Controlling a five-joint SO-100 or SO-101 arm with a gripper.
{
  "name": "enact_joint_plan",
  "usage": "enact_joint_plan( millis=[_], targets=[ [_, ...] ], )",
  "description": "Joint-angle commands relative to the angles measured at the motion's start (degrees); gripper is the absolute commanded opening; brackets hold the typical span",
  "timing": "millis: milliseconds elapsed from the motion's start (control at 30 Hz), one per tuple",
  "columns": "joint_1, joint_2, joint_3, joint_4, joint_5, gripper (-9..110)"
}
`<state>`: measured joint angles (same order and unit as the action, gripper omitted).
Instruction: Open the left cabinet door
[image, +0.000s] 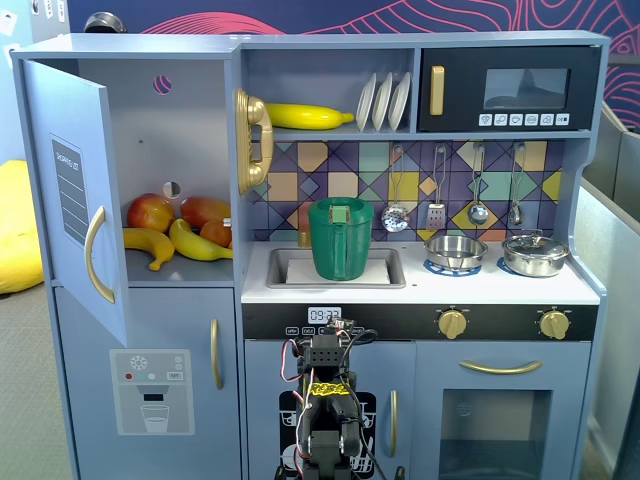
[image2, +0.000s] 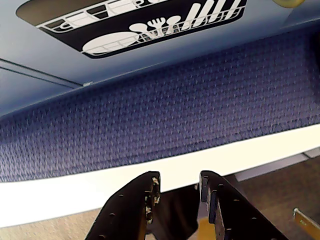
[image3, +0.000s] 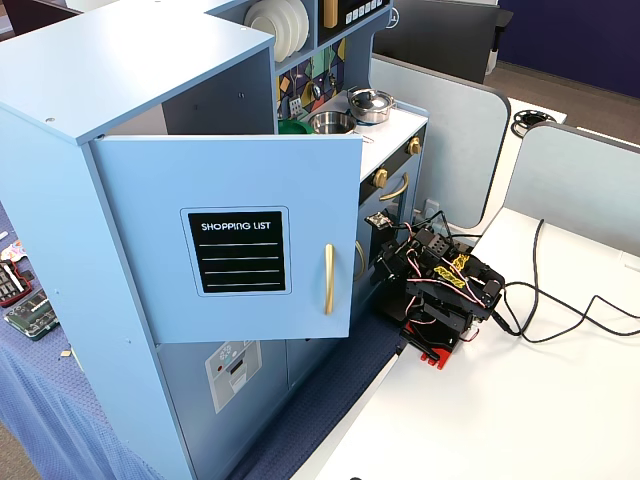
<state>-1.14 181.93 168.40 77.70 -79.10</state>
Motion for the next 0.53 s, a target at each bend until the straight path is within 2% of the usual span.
enact_joint_plan(
  millis=[0, 33, 67, 100, 233, 367, 500],
  targets=[
    [1.2, 0.1, 3.3, 6.3, -6.9, 1],
    [1.7, 0.2, 3.3, 2.7, -4.0, 1],
    [2.0, 0.2, 3.3, -3.3, 4.5, 1],
    [2.9, 0.2, 3.3, -7.6, 8.7, 3],
    [3.4, 0.2, 3.3, -10.5, 3.2, 3],
    [3.3, 0.3, 3.4, -6.2, 2.8, 1],
    [3.3, 0.3, 3.4, 0.9, -2.4, 2]
  ],
)
